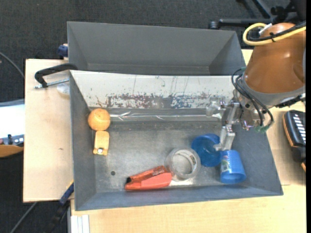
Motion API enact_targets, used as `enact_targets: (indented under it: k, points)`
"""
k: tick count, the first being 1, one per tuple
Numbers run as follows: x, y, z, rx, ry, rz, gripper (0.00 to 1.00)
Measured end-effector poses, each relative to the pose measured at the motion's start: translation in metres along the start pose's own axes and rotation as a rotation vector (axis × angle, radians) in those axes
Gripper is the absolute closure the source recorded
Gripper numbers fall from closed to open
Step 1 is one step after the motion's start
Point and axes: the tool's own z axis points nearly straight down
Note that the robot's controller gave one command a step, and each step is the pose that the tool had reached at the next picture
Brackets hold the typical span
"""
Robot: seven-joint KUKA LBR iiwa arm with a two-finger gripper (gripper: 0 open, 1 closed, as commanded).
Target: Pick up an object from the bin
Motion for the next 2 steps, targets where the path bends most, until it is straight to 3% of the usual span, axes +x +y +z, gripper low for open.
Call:
enact_targets:
  k: [1,2]
  points:
    - [0.000,0.000,0.005,0.001,-0.006,0.006,0.00]
    - [0.004,-0.022,0.052,-0.001,0.000,-0.066,0.00]
